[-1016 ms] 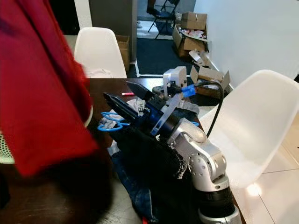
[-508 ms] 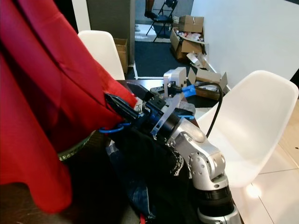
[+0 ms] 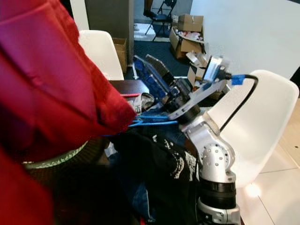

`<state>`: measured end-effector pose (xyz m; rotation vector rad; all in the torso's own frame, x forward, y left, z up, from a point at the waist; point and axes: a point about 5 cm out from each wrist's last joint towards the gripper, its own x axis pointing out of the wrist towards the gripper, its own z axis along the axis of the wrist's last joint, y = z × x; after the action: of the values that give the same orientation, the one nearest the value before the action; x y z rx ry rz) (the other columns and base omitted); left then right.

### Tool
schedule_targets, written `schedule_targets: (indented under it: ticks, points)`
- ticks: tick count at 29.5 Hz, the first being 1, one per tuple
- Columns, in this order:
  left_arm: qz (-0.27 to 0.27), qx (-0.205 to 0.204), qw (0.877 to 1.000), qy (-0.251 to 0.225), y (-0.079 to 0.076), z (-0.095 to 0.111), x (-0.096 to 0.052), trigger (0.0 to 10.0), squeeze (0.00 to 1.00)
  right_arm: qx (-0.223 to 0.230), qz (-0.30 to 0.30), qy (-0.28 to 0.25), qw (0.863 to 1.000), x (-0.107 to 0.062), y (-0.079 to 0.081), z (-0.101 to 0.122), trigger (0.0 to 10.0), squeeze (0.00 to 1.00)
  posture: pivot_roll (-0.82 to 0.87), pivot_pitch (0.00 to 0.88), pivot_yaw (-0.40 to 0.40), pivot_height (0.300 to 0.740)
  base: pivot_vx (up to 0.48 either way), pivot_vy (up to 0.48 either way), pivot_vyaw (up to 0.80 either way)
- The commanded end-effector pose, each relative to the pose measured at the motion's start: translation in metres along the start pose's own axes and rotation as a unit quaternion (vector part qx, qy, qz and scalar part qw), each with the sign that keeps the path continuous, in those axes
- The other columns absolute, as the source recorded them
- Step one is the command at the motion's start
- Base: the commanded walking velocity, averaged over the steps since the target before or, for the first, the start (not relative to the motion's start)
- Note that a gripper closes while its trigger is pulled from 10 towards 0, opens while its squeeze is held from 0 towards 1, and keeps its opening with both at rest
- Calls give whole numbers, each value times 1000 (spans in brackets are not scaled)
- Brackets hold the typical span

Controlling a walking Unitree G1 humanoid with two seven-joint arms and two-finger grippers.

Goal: Hang hanger

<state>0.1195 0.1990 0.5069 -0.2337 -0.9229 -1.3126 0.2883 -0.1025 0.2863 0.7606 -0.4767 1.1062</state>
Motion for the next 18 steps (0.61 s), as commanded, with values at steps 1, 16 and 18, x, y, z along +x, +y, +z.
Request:
schedule_targets:
  ticks: [1, 16, 18]
  points:
    - [-9, -3, 1000, 7, -3, 4, 4, 0, 0, 1, 9, -11, 1000, 2, 0, 4, 10000, 0, 241, 46, -107, 740, 0, 0, 0]
    - [177, -97, 914, 351, 0, -89, -115, 0, 0, -15, 10, 41, 999, -1, -2, -4, 10000, 0, 236, 66, -106, 740, 0, 0, 0]
    - [196, -96, 893, 394, -4, -99, -127, 0, 0, -17, 10, 43, 999, -2, -2, -4, 10000, 0, 235, 67, -108, 740, 0, 0, 0]
